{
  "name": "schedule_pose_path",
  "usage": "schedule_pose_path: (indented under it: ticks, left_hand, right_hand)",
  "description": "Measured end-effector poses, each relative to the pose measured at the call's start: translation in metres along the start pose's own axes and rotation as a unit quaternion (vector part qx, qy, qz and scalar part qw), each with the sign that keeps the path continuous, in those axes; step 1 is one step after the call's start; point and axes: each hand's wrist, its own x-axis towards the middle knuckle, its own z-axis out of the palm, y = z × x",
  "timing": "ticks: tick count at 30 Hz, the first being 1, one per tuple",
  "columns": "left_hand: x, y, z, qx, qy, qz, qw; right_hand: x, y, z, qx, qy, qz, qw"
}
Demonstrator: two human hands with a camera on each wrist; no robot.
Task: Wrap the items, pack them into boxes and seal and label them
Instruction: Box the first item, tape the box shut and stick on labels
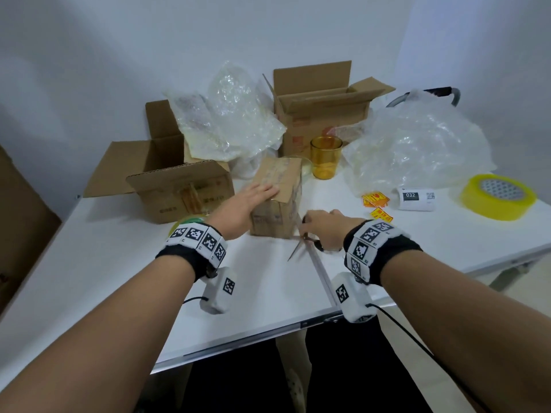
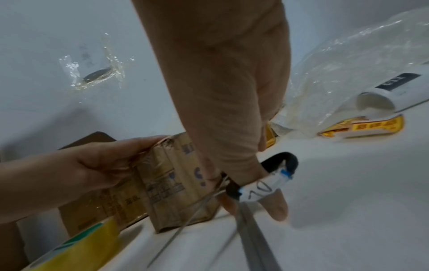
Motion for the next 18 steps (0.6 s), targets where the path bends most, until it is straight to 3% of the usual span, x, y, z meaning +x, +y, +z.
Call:
schedule_pose_path:
  ticks: [3,6,10,13,14,15,17,18]
  left_hand:
    - [-0.001,0.000,0.005,-0.011,0.027,-0.002,1.000]
    - [-0.001,0.006,0.004,-0.013,0.027,-0.013,0.999]
    - [-0.001,0.018,-0.002,0.009,0.019,-0.031,0.999]
    - [0.002,0.026,-0.010,-0.015,0.036,-0.030,0.999]
    - [0.004,0.025,-0.013,-0.037,0.050,-0.035,0.997]
    - [0.008,0.022,-0.015,-0.055,0.066,-0.038,0.996]
    - [0.014,0.015,-0.016,-0.068,0.064,-0.035,0.995]
    - [0.015,0.013,-0.013,-0.076,0.042,-0.030,0.996]
  right_hand:
    - [-0.006,0.015,0.009,0.011,-0.024,0.074,0.997]
    - [-0.003,0.026,0.013,0.042,-0.002,0.139,0.989]
    - [0.010,0.037,0.008,0.075,0.000,0.180,0.981]
    - [0.017,0.040,-0.003,0.219,0.096,0.161,0.958]
    - [0.017,0.038,-0.007,0.313,0.138,0.157,0.926]
    - [0.013,0.033,-0.012,0.427,0.163,0.154,0.876]
    - [0.003,0.021,-0.018,0.635,0.116,0.115,0.755]
    - [-0.001,0.013,-0.018,0.696,0.069,0.075,0.711]
